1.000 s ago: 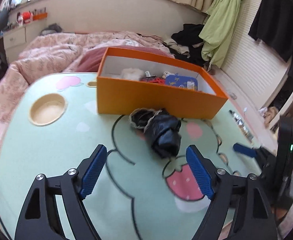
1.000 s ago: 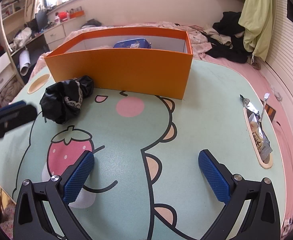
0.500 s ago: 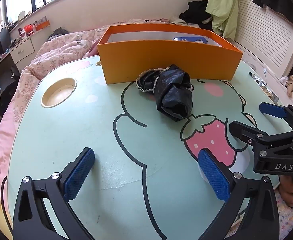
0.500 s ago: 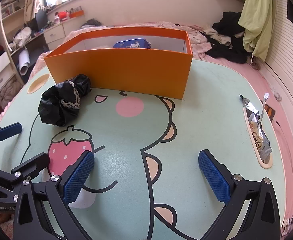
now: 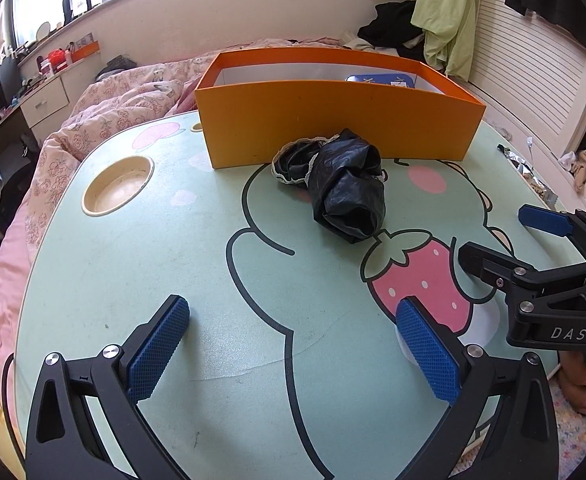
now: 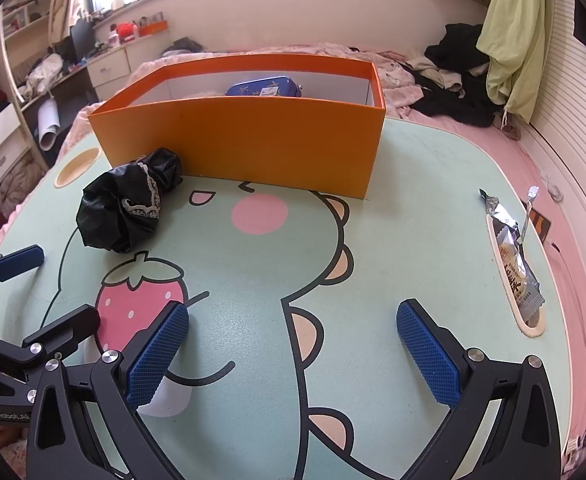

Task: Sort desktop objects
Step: 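Reach the right gripper into the orange box and grasp the blue tin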

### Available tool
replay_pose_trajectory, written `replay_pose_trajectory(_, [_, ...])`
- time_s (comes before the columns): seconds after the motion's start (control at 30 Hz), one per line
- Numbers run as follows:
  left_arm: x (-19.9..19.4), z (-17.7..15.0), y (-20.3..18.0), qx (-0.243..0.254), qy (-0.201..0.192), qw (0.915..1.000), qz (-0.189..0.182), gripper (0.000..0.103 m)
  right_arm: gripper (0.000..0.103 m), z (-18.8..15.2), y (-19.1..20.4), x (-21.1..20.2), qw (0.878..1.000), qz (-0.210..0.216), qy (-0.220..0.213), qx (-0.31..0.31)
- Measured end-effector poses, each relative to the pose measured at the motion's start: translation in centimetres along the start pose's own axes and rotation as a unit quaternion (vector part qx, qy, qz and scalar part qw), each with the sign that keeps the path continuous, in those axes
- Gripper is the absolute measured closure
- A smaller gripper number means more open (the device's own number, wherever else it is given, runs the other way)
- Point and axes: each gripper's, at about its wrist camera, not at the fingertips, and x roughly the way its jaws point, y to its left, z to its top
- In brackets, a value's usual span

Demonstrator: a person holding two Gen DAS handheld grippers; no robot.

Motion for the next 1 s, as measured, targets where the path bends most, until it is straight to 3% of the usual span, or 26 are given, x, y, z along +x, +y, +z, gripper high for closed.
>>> replay_pose_trajectory(0.23, [0.0, 0.0, 0.0, 0.0, 0.0, 1.0, -0.001, 0.0, 0.0, -0.4, -0.3, 0.0, 1.0, 0.006, 0.0, 0.001])
replay_pose_trajectory(0.37, [0.2, -0.1, -0.5, -0.001, 0.001, 1.0, -0.001, 0.0, 0.009, 0.0, -0.9, -0.6, 0.998, 0.058, 0.002, 0.01])
replay_pose_trajectory(0.47, [0.2, -0.2, -0.6, -0.001, 0.0, 1.0, -0.001, 0.0, 0.011, 1.9, -1.6, -2.0, 0.993, 0.112, -0.011, 0.019])
replay_pose_trajectory(0.57, [0.2, -0.2, -0.6, -0.001, 0.0, 1.0, -0.001, 0.0, 0.012, 5.0, -1.9, -4.0, 0.991, 0.128, -0.044, 0.004])
replay_pose_trajectory(0.63, [0.2, -0.2, -0.6, -0.001, 0.0, 1.0, -0.001, 0.0, 0.018, 7.8, -2.2, -4.4, 0.988, 0.144, -0.051, -0.004])
replay_pose_trajectory(0.8, [0.2, -0.2, -0.7, -0.001, 0.0, 1.0, 0.0, 0.0, 0.025, 13.3, -2.1, -0.9, 0.988, 0.152, -0.005, -0.016])
replay_pose_trajectory(1.0, [0.3, -0.1, -0.8, -0.001, -0.001, 1.0, -0.002, 0.0, 0.029, 15.7, -3.4, 4.7, 0.986, 0.155, 0.063, 0.017])
